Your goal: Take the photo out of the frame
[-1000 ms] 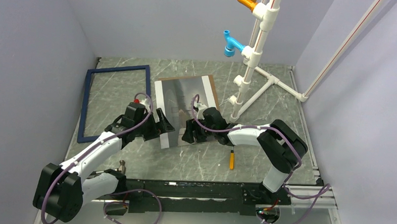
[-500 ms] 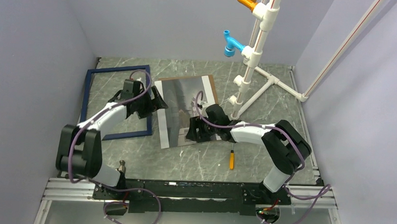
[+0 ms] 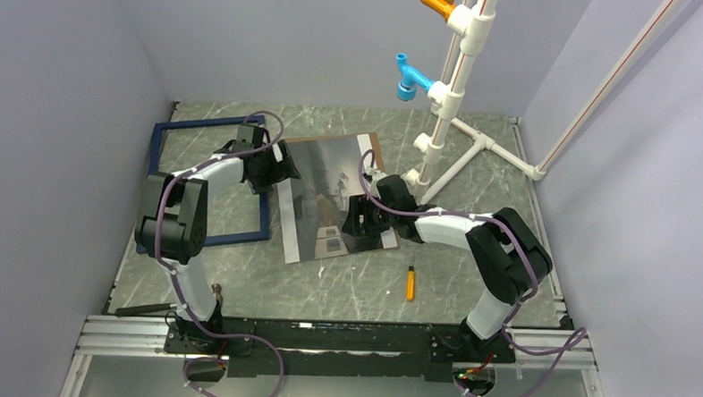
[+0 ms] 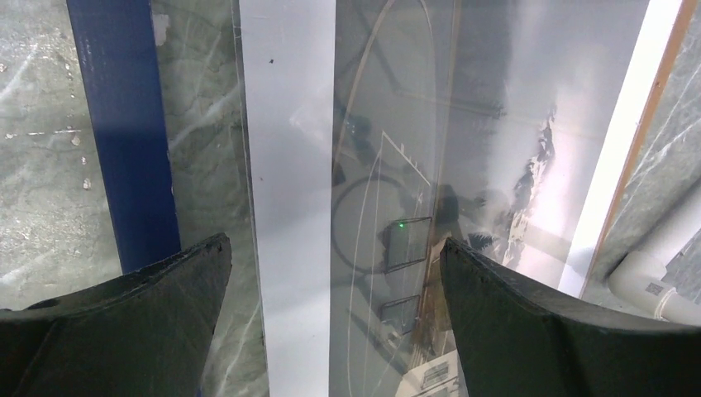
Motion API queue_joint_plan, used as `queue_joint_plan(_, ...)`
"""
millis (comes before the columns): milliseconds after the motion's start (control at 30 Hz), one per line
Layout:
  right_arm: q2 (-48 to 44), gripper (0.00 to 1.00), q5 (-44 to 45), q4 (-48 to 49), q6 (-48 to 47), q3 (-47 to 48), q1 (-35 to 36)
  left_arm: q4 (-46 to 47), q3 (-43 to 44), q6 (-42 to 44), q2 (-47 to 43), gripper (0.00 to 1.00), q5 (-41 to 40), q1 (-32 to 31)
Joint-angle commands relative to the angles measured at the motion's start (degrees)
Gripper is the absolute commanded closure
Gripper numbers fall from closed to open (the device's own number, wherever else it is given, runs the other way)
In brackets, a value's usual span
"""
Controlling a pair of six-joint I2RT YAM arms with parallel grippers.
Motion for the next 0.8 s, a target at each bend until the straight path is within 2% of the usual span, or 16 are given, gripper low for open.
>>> queue_joint_plan(0, 2.25, 0.31, -0.04, -0.42, -0.77, -0.54, -0.28, 1.83, 1.45, 0.71, 0.29, 0.01, -1.47, -0.24)
queue_joint_plan(333, 3.43, 0.31, -1.06, 0.2, -0.89, -0.24, -0.26, 2.58, 3.59, -1.19, 4.87, 0.01, 2.88, -0.11)
queue_joint_plan(767, 4.84, 0.32, -1.73, 0.66, -0.81, -0.07, -0.26, 4.12, 1.45, -2.78, -1.77, 0.01, 4.13, -0.15)
